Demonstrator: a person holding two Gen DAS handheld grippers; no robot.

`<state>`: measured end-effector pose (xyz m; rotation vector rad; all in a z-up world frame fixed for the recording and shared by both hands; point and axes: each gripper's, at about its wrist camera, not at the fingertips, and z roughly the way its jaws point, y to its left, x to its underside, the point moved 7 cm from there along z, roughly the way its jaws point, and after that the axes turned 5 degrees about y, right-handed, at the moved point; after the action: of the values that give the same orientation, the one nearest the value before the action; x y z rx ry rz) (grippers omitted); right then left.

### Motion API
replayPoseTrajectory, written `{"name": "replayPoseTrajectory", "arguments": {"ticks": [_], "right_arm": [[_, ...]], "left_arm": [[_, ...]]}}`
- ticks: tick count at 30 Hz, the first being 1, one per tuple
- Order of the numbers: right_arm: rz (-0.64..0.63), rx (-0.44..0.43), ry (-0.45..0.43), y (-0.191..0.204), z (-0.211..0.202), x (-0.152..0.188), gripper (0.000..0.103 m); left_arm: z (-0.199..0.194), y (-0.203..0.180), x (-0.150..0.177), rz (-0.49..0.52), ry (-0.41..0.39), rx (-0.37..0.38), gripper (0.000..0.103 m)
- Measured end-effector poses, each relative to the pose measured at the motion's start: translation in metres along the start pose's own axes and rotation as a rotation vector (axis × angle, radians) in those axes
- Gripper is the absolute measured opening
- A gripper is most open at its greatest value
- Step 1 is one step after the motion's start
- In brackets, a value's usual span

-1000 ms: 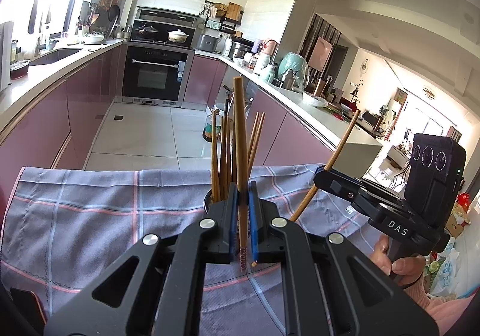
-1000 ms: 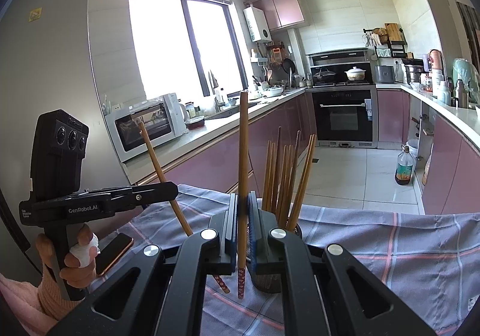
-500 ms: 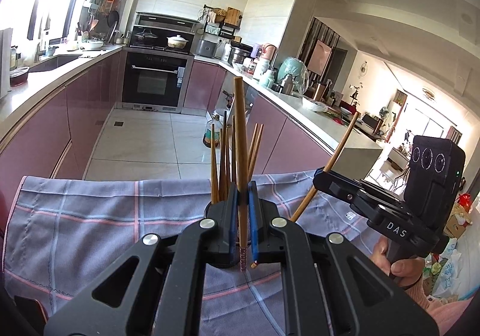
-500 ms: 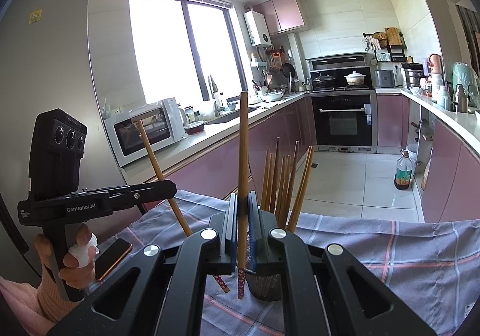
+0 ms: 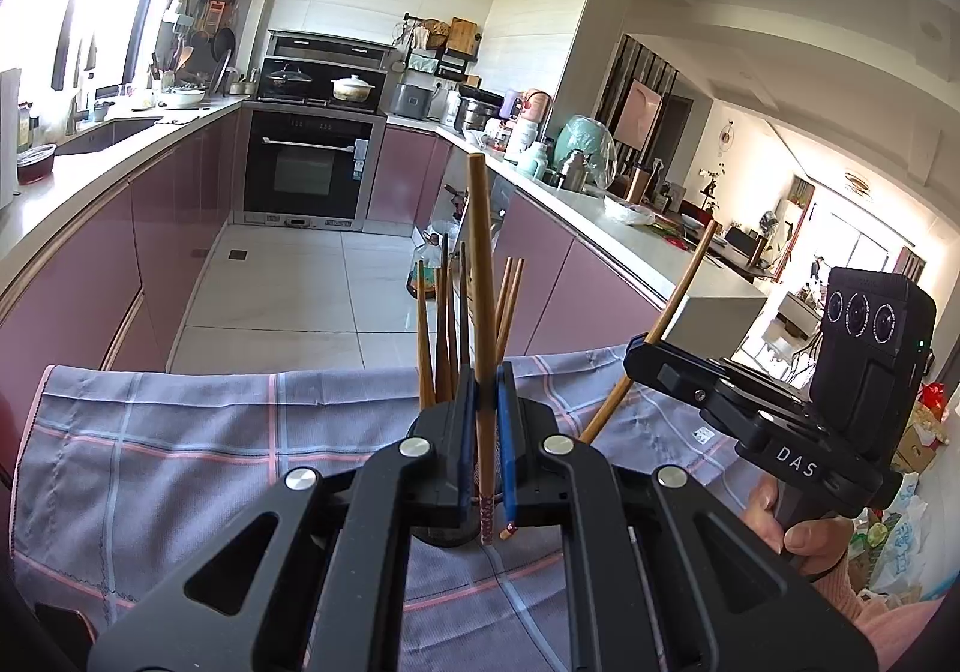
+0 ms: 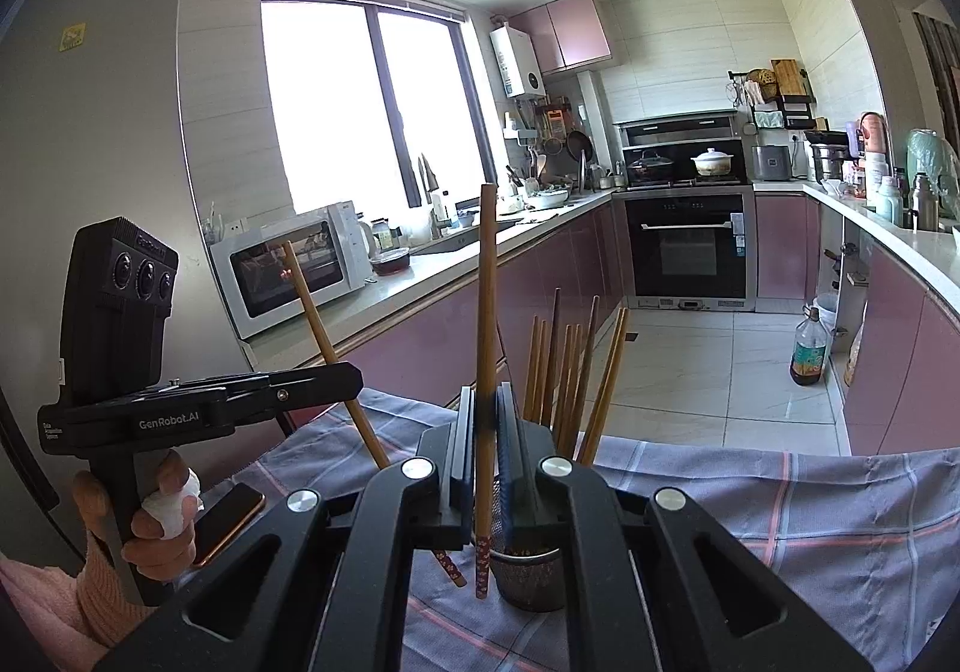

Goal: Organize utensils
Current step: 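Carry both upright chopsticks over the mesh cup and lower them in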

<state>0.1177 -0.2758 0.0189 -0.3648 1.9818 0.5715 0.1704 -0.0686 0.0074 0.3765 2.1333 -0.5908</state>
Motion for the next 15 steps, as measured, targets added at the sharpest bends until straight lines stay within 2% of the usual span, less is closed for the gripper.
{"name": "replayPoseTrajectory", "arguments": {"ticks": [15], "right_arm": [[-0.003,0.002,-0.014,0.0011,-0.0014,-0.0016,0.005]], "left_arm": [[0.0003,-0.0005,-0.0075,0.007,-0.006,-0.006,0.008]]}}
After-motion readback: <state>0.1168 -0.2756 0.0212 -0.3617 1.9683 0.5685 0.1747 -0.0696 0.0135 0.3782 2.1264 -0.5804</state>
